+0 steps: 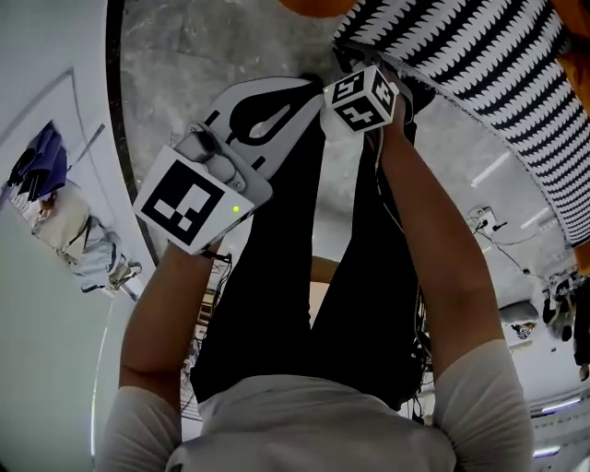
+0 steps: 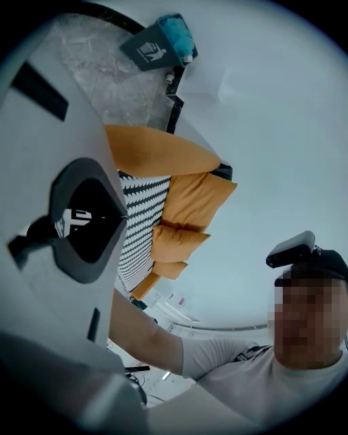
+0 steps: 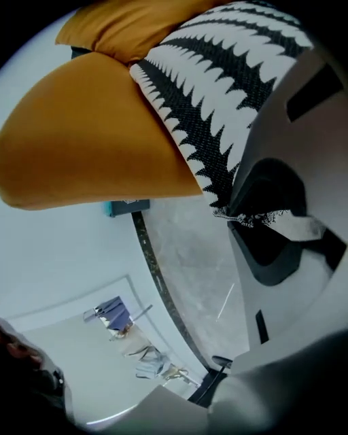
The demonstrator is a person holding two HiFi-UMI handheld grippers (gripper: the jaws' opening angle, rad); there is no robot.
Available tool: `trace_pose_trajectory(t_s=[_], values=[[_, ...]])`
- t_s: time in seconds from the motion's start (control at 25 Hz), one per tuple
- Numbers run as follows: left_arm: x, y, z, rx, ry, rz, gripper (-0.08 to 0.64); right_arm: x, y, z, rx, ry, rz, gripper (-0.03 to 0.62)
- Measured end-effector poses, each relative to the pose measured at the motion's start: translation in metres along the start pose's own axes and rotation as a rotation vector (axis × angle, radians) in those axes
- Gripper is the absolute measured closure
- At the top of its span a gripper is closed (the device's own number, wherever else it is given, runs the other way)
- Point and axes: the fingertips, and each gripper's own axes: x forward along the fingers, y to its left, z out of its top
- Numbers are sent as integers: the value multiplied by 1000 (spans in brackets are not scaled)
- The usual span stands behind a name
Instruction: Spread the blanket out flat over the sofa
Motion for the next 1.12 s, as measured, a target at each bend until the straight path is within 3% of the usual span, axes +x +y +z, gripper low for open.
trace_pose_trajectory(t_s=[0.2,0.36,0.4,0.48,0.52,0.72,0.88,1.12], values=[[1,8,-22,12,17,-34,550,36,-14,-11,-47,52,-61,557],[3,4,-16,21,14,-42,549,32,-13,-9,50,55,-35,552],[3,1,-11,26,10,-44,549,26,-8,-10,92,52,-7,541],[5,-9,3,34,3,-47,549,5,6,-13,156,52,57,441],[4,-16,12,38,0,-49,549,-12,14,-14,174,48,81,425],[-33,-64,80,131,-73,-81,549,-143,45,24,257,-99,102,419],[-63,-108,142,229,-121,-127,549,-276,20,61,287,-248,-1,419],[-120,-201,220,307,-155,-188,549,-476,5,119,346,-483,-129,431]])
